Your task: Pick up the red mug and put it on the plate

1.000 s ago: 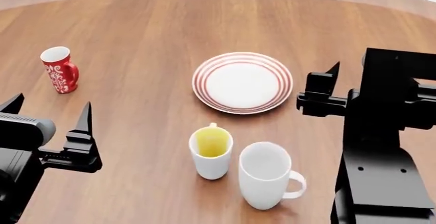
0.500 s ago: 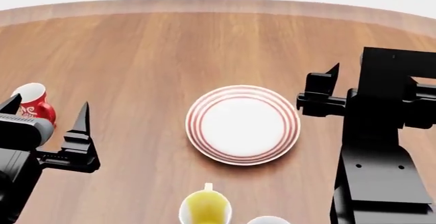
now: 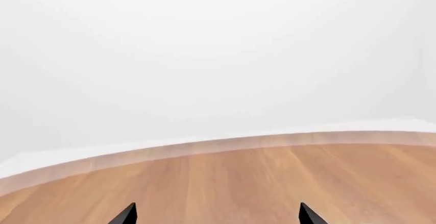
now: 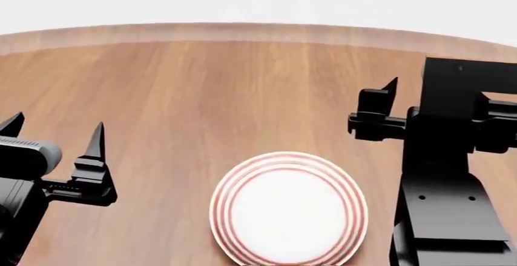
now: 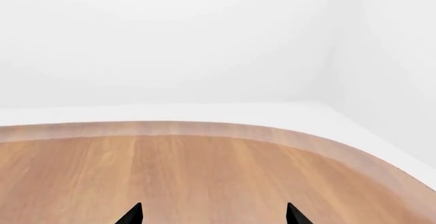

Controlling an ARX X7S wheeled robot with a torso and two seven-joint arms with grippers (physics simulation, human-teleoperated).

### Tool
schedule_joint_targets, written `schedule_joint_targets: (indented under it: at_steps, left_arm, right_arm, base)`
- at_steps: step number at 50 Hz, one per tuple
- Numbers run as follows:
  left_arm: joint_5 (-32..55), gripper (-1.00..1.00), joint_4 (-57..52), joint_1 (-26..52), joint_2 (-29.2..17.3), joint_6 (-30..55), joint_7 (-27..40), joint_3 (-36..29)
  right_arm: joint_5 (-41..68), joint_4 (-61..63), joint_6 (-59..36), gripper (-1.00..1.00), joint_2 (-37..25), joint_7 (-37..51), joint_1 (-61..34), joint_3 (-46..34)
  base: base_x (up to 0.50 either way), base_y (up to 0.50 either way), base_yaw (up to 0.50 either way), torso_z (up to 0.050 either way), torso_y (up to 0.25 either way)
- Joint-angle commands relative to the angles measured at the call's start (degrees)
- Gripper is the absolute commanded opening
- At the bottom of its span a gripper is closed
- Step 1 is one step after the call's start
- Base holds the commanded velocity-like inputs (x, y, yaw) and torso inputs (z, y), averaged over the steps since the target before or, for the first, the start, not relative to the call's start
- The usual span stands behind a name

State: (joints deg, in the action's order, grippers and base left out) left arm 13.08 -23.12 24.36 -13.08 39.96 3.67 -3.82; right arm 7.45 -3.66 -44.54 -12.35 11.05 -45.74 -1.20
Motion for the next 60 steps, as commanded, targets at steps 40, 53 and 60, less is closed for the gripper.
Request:
schedule_joint_targets:
  at_steps: [40, 53, 60]
  left_arm:
    - [1.3, 1.0, 1.8, -0.8, -0.7, -2.0, 0.8, -0.4]
    - [0.4, 1.0, 5.2, -0.3, 1.6, -1.5, 7.0, 3.8]
    - [-5.0, 1.0, 11.2, 1.8, 5.9, -2.0, 20.4, 9.1]
  right_arm:
    - [0.2, -2.4, 1.5, 1.0, -0.4, 0.7, 0.3, -2.2]
    - [0.6, -3.3, 1.7, 1.0, -0.5, 0.6, 0.3, -2.3]
    - [0.7, -3.9, 2.1, 1.0, -0.5, 0.7, 0.1, -2.6]
  base:
    - [0.2, 0.0, 0.0, 0.0, 0.001]
    - [0.0, 0.0, 0.0, 0.0, 0.0]
    - [0.0, 0.0, 0.0, 0.0, 0.0]
